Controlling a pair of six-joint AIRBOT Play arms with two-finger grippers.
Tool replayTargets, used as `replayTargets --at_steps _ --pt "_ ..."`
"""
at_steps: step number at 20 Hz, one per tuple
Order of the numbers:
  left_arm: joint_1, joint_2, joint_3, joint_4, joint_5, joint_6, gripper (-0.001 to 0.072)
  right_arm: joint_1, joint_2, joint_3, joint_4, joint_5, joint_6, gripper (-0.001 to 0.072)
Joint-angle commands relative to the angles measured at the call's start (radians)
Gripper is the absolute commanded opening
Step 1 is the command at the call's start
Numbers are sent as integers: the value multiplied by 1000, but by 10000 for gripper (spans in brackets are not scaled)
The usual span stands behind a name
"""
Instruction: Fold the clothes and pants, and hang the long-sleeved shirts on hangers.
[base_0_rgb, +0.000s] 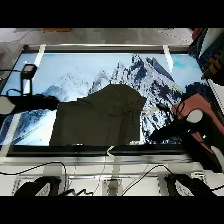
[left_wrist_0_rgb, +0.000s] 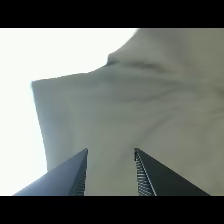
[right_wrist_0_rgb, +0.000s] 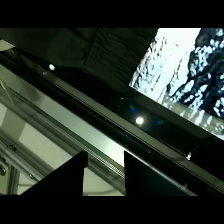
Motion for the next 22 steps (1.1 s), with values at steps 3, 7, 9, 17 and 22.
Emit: replayTargets --at_steps 3,7,9,17,22 --pt "356 2 -160 -98 -113 76 320 -2 6 -163 176 -303 41 281" --pt "576 -5 -294 -253 -151 163 319 -19 -77 -162 162 -406 116 281" --pt "648 -24 -338 -252 -176 179 451 -47 -152 -162 188 -346 117 346" --pt "695 -123 -372 -248 -240 250 662 -51 -357 -162 483 -242 -34 455" --pt "695 -193 -398 -238 -247 286 661 -51 -360 -162 566 -311 -76 377"
